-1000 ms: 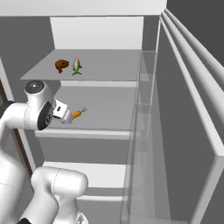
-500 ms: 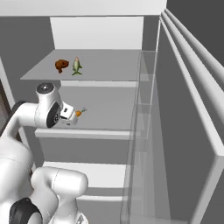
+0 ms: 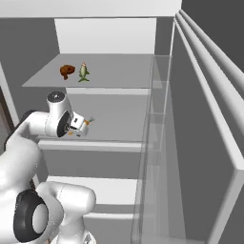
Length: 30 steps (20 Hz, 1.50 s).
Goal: Gather the broccoli and carrot from the fridge and place them on a tray on the dining counter. Then gather the fish and chicken drumstick from the fridge and place them on the other tray.
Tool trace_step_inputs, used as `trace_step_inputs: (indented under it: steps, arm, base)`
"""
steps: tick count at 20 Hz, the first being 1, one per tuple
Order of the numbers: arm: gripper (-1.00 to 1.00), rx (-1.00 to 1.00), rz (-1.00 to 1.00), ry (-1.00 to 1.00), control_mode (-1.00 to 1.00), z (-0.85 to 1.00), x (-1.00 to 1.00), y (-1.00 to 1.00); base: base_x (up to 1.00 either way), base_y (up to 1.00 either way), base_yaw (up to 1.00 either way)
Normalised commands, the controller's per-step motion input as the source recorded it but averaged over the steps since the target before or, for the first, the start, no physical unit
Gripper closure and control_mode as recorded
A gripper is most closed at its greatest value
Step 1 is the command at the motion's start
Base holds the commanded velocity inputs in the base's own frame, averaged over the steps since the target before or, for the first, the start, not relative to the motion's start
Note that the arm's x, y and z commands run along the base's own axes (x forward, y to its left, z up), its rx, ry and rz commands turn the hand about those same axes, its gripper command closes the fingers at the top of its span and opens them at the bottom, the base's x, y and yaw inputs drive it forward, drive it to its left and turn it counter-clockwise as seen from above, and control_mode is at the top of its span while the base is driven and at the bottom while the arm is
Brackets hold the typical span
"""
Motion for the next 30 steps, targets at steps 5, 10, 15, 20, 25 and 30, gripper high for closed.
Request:
trace_step_inputs:
  steps: [5,10,15,20,25,30]
  arm:
    - [-1.0,0.0,-0.05,0.05,-1.0,-0.12,0.44,0.05]
    - [-1.0,0.0,-0.05,0.05,-1.0,-0.17,0.42,0.06]
    - [-1.0,-0.02,-0.03,0.06,-1.0,-0.3,0.39,0.08]
    - [-1.0,-0.01,-0.02,0.07,-1.0,-0.3,0.32,0.09]
    - [-1.0,0.0,-0.01,0.06,-1.0,-0.27,0.33,0.1]
    - [1.0,-0.02,0.0,0.09,-1.0,-0.47,0.12,0.13]
  base:
    - [0.0,0.0,0.0]
    - [0.0,0.0,0.0]
    - [0.0,0.0,0.0]
    - [0.0,0.0,0.0]
    - [0.0,0.0,0.0]
    - [0.0,0.0,0.0]
